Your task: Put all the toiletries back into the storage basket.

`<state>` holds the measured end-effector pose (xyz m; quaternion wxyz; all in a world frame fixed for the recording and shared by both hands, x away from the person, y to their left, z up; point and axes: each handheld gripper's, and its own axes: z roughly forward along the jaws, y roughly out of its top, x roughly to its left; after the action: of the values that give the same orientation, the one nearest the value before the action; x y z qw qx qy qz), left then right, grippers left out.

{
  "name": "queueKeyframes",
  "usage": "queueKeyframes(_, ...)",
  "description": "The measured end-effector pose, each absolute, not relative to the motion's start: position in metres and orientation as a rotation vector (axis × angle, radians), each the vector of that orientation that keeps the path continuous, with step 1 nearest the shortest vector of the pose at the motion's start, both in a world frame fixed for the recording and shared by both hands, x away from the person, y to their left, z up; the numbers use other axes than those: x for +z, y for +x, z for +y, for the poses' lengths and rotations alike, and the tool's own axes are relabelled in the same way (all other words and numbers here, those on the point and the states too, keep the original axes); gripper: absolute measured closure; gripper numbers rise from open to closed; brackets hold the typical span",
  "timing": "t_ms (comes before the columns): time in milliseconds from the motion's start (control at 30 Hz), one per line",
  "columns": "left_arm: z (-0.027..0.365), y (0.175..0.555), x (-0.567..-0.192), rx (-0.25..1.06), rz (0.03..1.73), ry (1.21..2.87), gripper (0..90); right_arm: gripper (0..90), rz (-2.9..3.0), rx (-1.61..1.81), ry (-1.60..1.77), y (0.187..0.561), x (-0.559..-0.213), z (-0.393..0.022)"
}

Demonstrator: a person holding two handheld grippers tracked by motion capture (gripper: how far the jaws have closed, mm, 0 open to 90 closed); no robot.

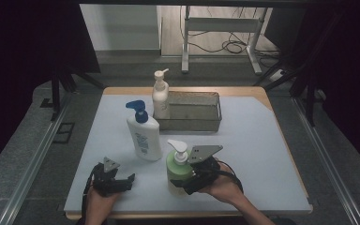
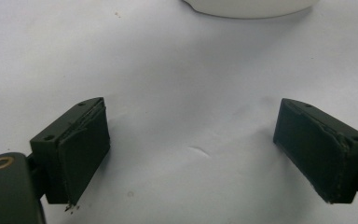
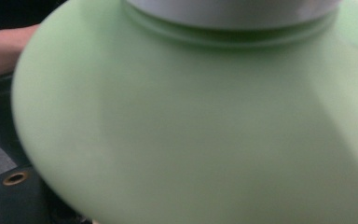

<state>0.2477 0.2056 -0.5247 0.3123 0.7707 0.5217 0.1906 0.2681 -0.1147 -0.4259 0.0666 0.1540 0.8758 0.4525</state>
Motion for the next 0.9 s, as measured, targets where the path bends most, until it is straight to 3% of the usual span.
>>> queueKeyframes(900,0.206,0.248,-0.525,0.503,1.373,2.035,10.2,12.3,2.498,1.343,0.615,0.300,-0.402,-0.126)
